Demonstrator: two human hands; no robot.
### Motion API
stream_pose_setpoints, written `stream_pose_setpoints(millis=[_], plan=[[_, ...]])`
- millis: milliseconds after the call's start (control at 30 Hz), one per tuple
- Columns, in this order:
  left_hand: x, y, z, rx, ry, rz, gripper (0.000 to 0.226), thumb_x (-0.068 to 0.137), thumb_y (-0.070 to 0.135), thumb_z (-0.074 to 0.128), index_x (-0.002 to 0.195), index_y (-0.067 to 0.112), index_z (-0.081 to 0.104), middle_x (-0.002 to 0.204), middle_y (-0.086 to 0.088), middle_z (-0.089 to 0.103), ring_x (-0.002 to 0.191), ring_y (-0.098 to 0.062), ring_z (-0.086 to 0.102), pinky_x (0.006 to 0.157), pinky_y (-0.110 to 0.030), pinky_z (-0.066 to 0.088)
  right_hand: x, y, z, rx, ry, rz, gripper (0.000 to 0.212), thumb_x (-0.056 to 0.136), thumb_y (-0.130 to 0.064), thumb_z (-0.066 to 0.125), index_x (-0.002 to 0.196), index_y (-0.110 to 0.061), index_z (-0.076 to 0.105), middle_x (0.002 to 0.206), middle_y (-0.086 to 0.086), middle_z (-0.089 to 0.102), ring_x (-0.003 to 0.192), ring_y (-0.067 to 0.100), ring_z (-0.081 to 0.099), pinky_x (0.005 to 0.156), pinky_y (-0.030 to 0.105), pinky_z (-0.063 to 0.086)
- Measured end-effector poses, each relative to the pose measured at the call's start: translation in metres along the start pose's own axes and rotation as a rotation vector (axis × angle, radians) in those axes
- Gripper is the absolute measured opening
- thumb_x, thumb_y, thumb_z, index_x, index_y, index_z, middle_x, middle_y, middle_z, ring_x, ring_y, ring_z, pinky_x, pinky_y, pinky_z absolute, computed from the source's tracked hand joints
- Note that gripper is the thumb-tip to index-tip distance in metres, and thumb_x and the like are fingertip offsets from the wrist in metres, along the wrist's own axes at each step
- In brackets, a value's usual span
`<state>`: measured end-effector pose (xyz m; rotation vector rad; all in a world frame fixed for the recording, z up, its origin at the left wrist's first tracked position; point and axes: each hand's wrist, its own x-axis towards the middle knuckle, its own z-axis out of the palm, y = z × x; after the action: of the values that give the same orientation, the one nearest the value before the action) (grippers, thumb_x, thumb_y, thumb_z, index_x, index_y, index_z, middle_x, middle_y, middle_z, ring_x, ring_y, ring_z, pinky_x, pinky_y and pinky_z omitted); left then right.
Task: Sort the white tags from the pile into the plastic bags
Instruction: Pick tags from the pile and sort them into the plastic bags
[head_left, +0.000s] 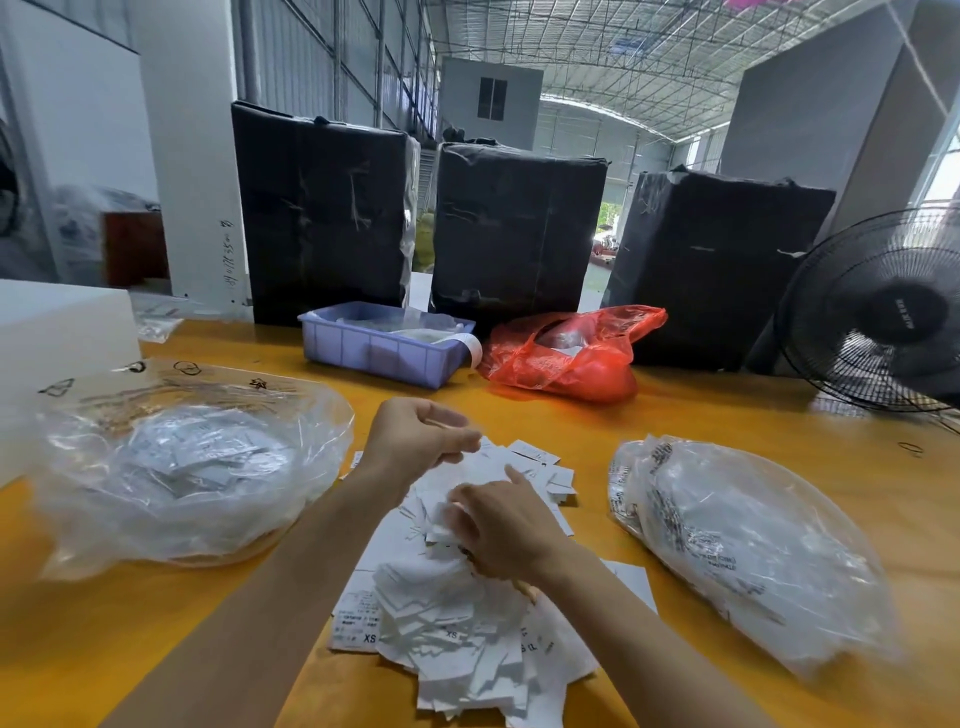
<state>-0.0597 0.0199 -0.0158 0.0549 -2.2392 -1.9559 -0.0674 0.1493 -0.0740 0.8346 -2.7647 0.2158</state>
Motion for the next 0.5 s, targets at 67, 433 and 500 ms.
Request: stream_pose_setpoints(millis=[67,433,500], plan=[[0.001,-0.001,-0.001,-0.027,0.003,0.011,0.014,0.076,0.011,0.077,0.085,0.003,0.069,0.068,-0.005,0.073,0.049,-0.003,0.063,0.047,-0.011,0.048,-0.002,0.009,-0.005,0.190,0.132,0.087,0.022,0.092,-0.013,0.044,0.095,-0.008,0.065,0.090,0.011,0.071,0.085,0.029,0.062,0.090,0.035,0.043],[0.006,-0.005,-0.001,-0.073,0.013,-0.025,0.013,0.087,0.015,0.067,0.087,0.003,0.071,0.076,-0.005,0.074,0.063,-0.013,0.066,0.063,-0.022,0.052,-0.021,0.042,-0.048,1.475,0.056,0.481,0.009,0.090,-0.006,0.058,0.090,-0.002,0.065,0.086,0.015,0.074,0.086,0.024,0.072,0.092,0.036,0.051],[0.004,-0.004,0.000,-0.088,-0.031,-0.044,0.012,0.084,0.014,0.070,0.086,0.003,0.071,0.075,-0.005,0.074,0.061,-0.010,0.066,0.060,-0.020,0.053,-0.020,0.040,-0.050,1.492,0.075,0.485,0.007,0.088,-0.006,0.062,0.081,-0.004,0.063,0.082,0.014,0.073,0.082,0.023,0.071,0.091,0.036,0.051]])
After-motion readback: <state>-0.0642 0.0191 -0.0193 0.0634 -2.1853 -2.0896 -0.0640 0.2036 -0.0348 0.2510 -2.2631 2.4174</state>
